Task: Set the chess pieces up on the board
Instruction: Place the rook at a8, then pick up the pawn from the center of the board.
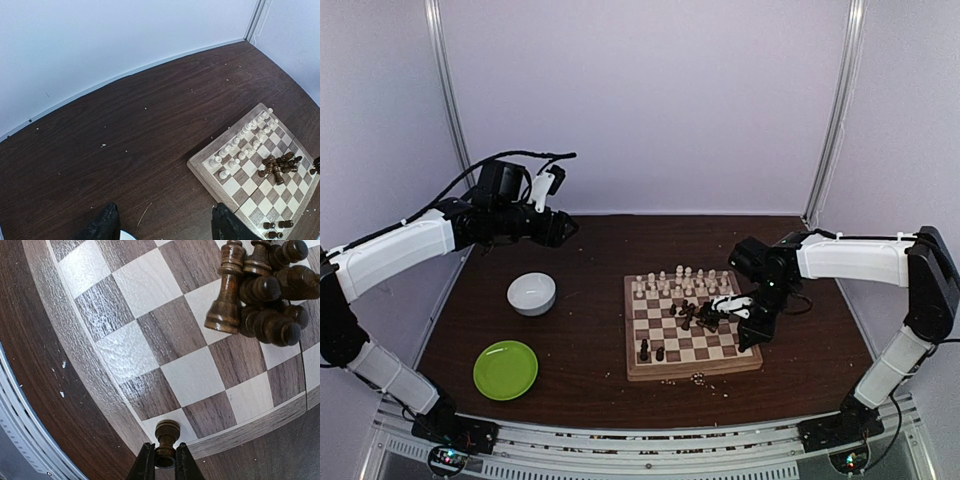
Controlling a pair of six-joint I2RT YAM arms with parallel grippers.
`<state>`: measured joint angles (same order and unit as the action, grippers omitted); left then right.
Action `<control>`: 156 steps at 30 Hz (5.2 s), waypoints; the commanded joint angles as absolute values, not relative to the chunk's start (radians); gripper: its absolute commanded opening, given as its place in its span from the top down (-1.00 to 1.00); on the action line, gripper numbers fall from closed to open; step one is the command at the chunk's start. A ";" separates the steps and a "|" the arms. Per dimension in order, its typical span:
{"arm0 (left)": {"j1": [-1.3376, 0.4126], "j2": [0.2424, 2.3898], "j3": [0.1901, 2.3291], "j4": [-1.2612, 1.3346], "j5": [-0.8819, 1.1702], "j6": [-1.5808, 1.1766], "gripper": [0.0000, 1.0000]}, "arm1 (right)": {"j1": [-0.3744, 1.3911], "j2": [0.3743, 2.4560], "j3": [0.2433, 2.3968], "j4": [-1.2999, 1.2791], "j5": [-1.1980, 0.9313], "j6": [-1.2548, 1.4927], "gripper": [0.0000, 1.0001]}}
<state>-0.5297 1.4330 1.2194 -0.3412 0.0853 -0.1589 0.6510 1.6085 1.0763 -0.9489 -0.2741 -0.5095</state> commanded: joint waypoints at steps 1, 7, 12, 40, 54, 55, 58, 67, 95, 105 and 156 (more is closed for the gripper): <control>-0.523 1.446 1.249 -0.322 0.088 -0.153 -0.27 | 0.658 1.611 1.083 -0.955 -0.288 -0.515 0.85; -0.522 1.448 1.249 -0.322 0.089 -0.155 -0.27 | 0.658 1.623 1.080 -0.950 -0.266 -0.506 0.80; -0.522 1.448 1.249 -0.322 0.089 -0.156 -0.27 | 0.659 1.626 1.080 -0.952 -0.263 -0.506 0.74; -0.522 1.452 1.247 -0.320 0.091 -0.161 -0.27 | 0.400 1.641 1.079 -0.902 -0.249 -0.393 0.46; -0.523 1.454 1.249 -0.321 0.090 -0.160 -0.27 | 0.399 1.728 1.101 -0.895 -0.249 -0.384 0.46; -0.522 1.454 1.249 -0.321 0.089 -0.158 -0.27 | 0.399 1.733 1.104 -0.895 -0.249 -0.383 0.46; -0.522 1.455 1.251 -0.322 0.088 -0.158 -0.27 | 0.399 1.748 1.114 -0.896 -0.252 -0.381 0.45; -0.522 1.461 1.252 -0.324 0.084 -0.154 -0.27 | 0.400 1.772 1.121 -0.869 -0.250 -0.363 0.41; -0.521 1.474 1.255 -0.327 0.088 -0.156 -0.27 | 0.398 1.799 1.186 -0.869 -0.153 -0.311 0.44; -0.520 1.476 1.255 -0.329 0.086 -0.155 -0.27 | 0.399 1.825 1.197 -0.878 -0.164 -0.309 0.50; -0.521 1.479 1.253 -0.325 0.087 -0.160 -0.27 | 0.446 1.904 1.284 -0.963 -0.091 -0.353 0.75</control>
